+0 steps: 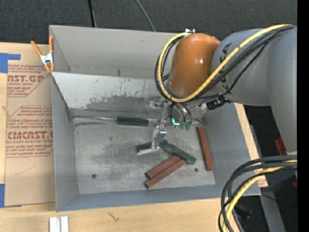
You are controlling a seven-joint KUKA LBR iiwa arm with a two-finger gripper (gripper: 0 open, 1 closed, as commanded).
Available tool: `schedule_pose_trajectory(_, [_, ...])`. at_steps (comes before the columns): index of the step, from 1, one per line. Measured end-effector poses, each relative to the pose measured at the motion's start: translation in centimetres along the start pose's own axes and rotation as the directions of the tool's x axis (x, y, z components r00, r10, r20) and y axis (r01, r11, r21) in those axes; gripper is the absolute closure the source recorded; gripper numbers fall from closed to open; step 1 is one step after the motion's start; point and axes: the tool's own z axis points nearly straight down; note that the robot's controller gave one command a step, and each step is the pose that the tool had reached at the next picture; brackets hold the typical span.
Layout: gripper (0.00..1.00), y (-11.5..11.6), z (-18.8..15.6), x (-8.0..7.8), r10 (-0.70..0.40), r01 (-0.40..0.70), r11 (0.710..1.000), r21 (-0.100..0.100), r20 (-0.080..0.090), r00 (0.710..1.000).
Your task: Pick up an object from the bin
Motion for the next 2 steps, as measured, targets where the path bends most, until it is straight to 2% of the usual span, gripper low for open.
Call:
schedule_pose_trajectory(1, [0.0,0.0,-0.4,-0.2,0.001,-0.001,1.0,0.0,0.007,1.0])
schedule_pose_trajectory(2, [1.0,-0.5,7.1,3.1,0.144,-0.144,0.99,-0.001,0.005,0.99])
